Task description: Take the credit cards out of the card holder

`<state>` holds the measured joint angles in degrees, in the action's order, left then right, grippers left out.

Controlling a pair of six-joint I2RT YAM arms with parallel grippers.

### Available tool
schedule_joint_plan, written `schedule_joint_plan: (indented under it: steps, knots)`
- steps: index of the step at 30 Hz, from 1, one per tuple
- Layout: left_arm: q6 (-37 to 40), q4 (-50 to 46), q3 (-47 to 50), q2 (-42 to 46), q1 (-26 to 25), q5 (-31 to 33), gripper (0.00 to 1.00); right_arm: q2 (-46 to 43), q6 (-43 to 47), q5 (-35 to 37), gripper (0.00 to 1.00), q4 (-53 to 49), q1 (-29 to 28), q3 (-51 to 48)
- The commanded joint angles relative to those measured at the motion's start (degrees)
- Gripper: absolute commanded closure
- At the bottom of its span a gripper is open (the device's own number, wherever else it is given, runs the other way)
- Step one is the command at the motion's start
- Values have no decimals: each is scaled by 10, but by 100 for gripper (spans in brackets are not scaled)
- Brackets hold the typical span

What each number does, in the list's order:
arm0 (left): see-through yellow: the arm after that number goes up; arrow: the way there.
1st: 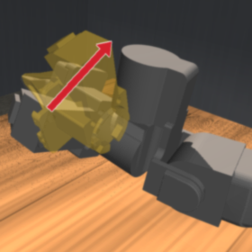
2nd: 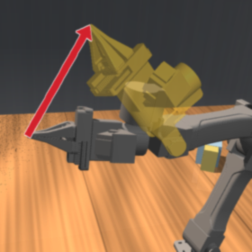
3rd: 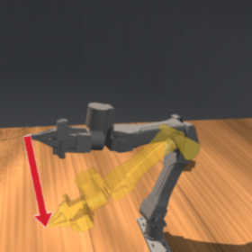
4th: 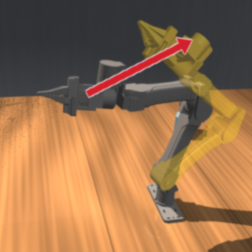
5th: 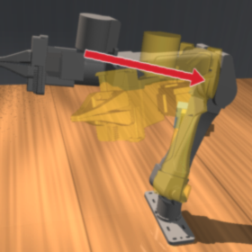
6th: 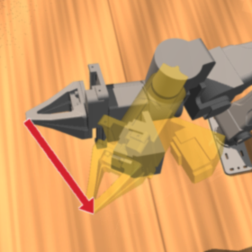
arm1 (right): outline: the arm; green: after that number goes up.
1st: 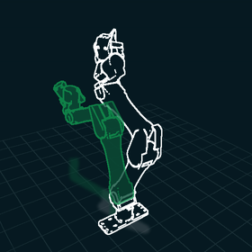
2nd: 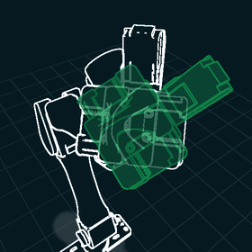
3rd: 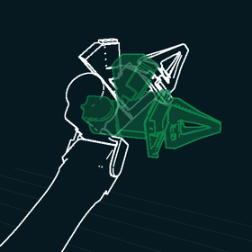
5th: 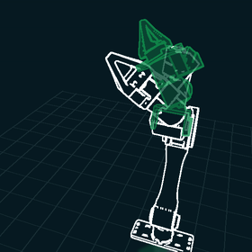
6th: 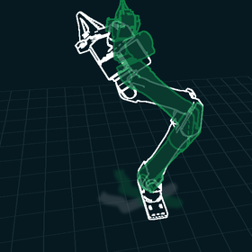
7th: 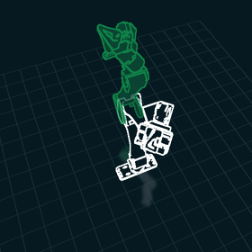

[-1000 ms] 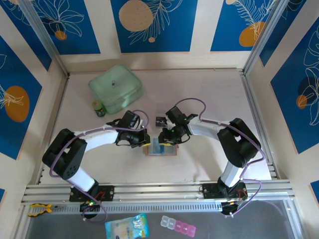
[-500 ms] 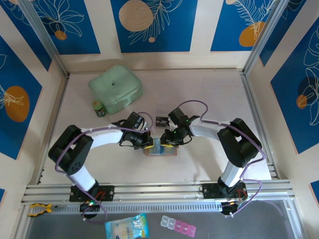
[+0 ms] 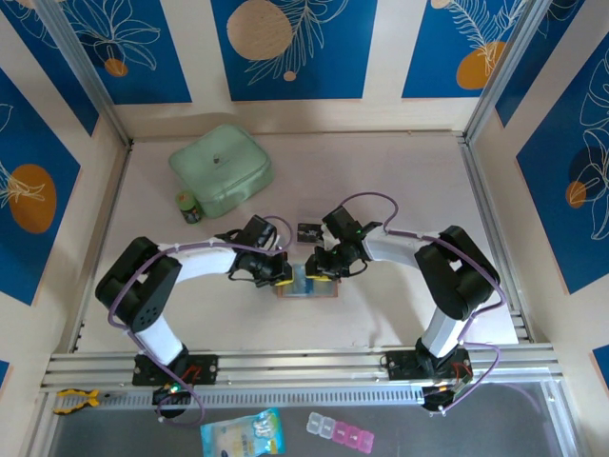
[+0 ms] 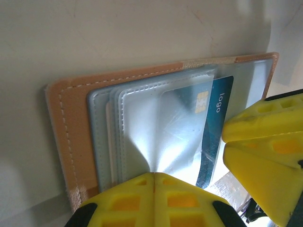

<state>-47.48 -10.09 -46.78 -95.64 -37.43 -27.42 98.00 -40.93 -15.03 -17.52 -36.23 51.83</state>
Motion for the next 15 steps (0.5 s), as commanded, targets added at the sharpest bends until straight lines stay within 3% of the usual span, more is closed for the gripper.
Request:
schedule_joint_plan:
  steps: [1,15]
  knots:
    - [8,-18,-4,-11,-4,4,100,11,-5,-20,71,6,3,-8]
    - [9,-24,-7,-24,-5,5,100,15,-16,-49,72,48,12,-27]
